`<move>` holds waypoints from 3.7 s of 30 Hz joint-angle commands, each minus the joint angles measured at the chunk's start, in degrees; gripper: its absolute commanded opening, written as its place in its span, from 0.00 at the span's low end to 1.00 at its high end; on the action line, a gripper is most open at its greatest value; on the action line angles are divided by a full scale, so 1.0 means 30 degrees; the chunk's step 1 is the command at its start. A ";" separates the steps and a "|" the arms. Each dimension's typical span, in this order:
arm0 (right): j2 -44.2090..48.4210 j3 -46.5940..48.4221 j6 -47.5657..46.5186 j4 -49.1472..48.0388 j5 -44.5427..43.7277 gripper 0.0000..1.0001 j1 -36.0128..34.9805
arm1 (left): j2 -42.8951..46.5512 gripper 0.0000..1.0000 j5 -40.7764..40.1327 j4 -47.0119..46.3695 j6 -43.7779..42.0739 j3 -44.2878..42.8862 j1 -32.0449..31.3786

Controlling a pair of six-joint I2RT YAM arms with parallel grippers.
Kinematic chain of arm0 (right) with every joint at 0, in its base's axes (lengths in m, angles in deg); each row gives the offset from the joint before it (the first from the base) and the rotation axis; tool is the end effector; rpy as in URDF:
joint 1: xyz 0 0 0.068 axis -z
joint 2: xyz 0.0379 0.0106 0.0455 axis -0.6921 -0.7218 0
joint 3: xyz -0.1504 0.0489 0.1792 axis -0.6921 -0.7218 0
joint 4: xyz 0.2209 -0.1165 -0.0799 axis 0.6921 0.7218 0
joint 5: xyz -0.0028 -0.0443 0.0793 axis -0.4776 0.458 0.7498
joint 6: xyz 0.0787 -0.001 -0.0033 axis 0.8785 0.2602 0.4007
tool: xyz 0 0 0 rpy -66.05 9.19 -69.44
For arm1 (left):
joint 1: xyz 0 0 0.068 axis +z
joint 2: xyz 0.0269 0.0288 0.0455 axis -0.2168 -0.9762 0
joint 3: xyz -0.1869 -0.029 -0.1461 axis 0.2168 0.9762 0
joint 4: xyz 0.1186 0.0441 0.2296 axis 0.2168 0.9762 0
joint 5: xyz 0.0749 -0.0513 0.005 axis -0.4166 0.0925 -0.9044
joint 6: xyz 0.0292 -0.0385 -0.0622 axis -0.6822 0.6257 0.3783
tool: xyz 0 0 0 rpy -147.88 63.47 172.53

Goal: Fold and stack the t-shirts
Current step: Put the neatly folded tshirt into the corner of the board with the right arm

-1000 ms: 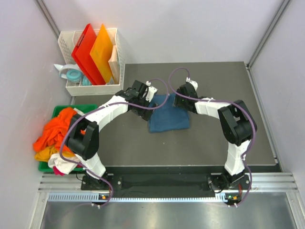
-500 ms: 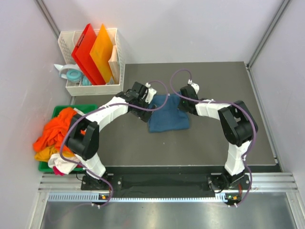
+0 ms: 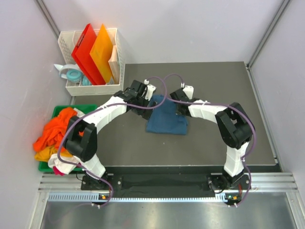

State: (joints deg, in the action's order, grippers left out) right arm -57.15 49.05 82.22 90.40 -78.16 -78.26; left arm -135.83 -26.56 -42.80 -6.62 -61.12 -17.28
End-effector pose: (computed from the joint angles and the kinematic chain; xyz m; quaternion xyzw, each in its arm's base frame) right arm 0.3405 0.1985 0.1041 0.0858 0.9336 -0.0088 0.3478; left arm 0.3212 -0.1853 0.1801 0.2819 0.9169 -0.0712 0.2736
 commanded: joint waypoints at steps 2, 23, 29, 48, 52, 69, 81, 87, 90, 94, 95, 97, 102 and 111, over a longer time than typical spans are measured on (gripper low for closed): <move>-0.1415 -0.0637 0.0413 0.3558 0.0594 0.00 -0.1492 | -0.1372 0.99 0.1829 -0.0728 0.2149 -0.2416 0.0002; 0.2712 0.2819 -0.1957 0.9971 -0.6346 0.00 0.2079 | 0.0790 0.99 0.0745 0.0209 0.1041 -0.1304 0.1934; 0.2537 0.3288 -0.2779 1.0908 -0.6990 0.00 0.4013 | 0.2430 0.99 0.0833 0.0474 0.0627 -0.0573 0.2930; 0.0019 0.5661 -0.6441 1.1262 -0.8955 0.00 1.0107 | 0.4866 0.99 0.1682 0.0854 0.0685 0.0864 0.4045; -0.1152 0.6130 -0.6413 1.1203 -0.8896 0.00 1.0460 | 0.4866 0.99 0.1653 0.0971 0.0714 0.0834 0.4045; -0.1243 0.4403 -0.9193 0.5435 -0.6847 0.00 0.7824 | 0.4807 0.99 0.2181 0.0679 0.0949 0.1449 0.4045; -0.3498 0.6071 -0.8698 0.7218 -0.8604 0.00 0.9609 | 0.4924 0.99 0.1859 0.0385 0.0919 0.1889 0.4075; -0.3674 0.6481 -0.8551 0.7422 -0.8340 0.00 1.0928 | 0.4895 0.99 0.1829 0.0386 0.0861 0.1977 0.4075; -0.3938 0.6833 -0.8463 0.7599 -0.8310 0.00 1.1339 | 0.4866 0.99 0.1800 0.0415 0.0831 0.1977 0.4075; -0.4259 0.7212 -0.8463 0.7629 -0.8369 0.00 1.1339 | 0.4778 0.99 0.1858 0.0444 0.0802 0.2036 0.4075; -0.4347 0.7330 -0.8463 0.7687 -0.8398 0.00 1.2006 | 0.4749 0.99 0.1887 0.0444 0.0831 0.2036 0.4075; -0.4610 0.7710 -0.8434 0.7862 -0.8485 0.00 1.2159 | 0.4748 0.99 0.1859 0.0444 0.0860 0.2036 0.4075; -0.4963 0.8356 -0.8288 0.8184 -0.8427 0.00 1.2949 | 0.4749 0.99 0.1771 0.0561 0.0831 0.2035 0.4075; -0.4995 0.9236 -0.7499 0.8654 -0.7871 0.00 1.3303 | 0.4778 0.99 0.1946 0.0532 0.0831 0.2153 0.4075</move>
State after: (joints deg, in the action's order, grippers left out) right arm -72.59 74.18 57.42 115.45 -100.92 -38.39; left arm -123.15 -20.96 -40.27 -4.15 -54.94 -5.35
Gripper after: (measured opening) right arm 0.037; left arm 0.989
